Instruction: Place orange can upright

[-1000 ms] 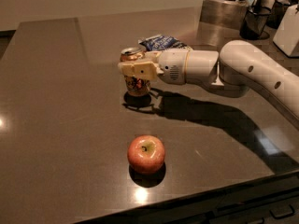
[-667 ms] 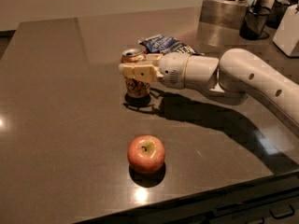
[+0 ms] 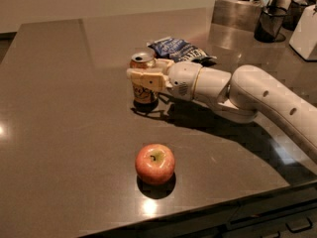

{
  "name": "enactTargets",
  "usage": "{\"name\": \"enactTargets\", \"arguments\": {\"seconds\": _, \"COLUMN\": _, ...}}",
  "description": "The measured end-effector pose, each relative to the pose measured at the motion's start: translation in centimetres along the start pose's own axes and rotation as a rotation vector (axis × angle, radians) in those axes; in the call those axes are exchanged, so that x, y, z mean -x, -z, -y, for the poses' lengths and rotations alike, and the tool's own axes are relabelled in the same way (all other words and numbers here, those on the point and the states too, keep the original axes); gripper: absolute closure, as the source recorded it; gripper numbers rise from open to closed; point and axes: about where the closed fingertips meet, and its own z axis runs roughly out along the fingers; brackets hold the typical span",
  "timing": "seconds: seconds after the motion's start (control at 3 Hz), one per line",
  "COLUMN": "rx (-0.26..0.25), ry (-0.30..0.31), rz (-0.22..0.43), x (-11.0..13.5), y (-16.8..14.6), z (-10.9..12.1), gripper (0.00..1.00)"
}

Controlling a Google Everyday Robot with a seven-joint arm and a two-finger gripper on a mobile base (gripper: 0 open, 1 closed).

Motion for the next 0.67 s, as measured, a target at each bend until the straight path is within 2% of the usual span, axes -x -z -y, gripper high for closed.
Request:
{"name": "enactTargets", "arguments": {"seconds": 0.33, "rx": -0.004, "ry": 0.041, "rz": 0.006, "x": -0.28, "y": -0.08, "z": 0.04, "gripper": 0.35}}
{"name": "enactTargets", "arguments": {"seconds": 0.67, "rx": -0.001, "ry": 0.045, "rz": 0.006, "x": -0.26, "y": -0.26, "z": -0.12, "gripper": 0.12}}
